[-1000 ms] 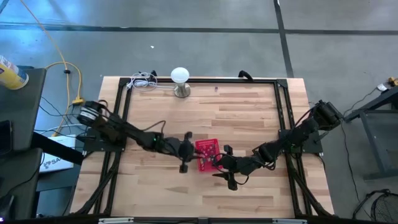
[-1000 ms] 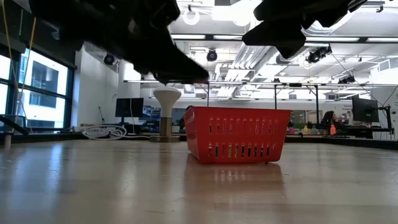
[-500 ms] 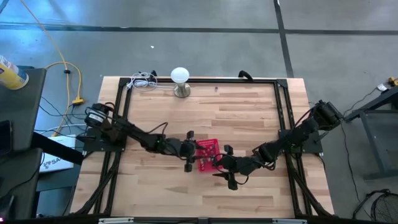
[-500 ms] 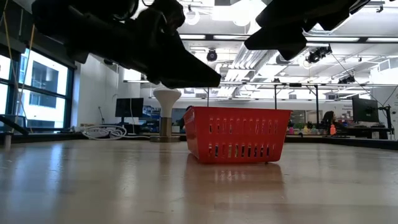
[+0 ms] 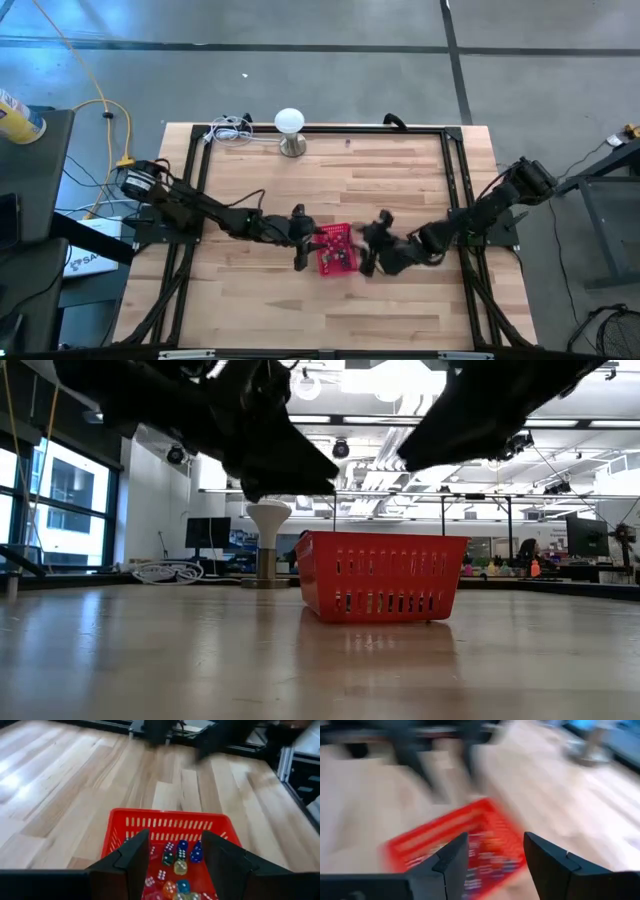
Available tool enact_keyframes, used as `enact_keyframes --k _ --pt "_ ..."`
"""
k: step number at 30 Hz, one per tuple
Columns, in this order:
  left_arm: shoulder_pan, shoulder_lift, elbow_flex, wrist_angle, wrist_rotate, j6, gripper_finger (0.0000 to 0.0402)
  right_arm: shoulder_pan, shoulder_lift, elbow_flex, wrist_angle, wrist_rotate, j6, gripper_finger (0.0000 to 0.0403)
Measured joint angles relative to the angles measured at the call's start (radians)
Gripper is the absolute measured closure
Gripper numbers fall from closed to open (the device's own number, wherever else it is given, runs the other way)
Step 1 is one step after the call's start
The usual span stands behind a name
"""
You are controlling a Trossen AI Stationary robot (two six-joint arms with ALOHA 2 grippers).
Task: Pick & Place Dice
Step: Put the purple die into the red basket
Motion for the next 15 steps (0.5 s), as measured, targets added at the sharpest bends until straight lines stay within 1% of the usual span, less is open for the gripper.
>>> enact_keyframes --k 2,3,6,12,14,15 --pt "0.004 -0.038 0.0 -0.053 0.002 -0.028 0.0227 -0.054 -0.024 0.0 -0.076 0.006 0.048 0.0224" --pt "0.004 -0.059 0.0 -0.08 0.002 -0.037 0.0227 -0.089 -0.035 0.0 -0.103 -0.025 0.056 0.0224" --pt "0.004 -0.129 0.0 -0.153 0.002 -0.039 0.0227 -0.235 -0.056 0.0 -0.136 -0.189 0.022 0.0224" --pt "0.009 -0.308 0.0 -0.348 0.001 -0.04 0.0227 -0.638 -0.056 0.0 -0.072 -0.516 -0.161 0.0224" --pt "0.014 -0.369 0.0 -0.419 0.001 -0.04 0.0227 -0.773 -0.037 0.003 -0.031 -0.621 -0.212 0.0224" --pt "0.019 -0.393 0.0 -0.449 0.001 -0.041 0.0227 -0.834 -0.028 0.013 -0.041 -0.674 -0.234 0.0225"
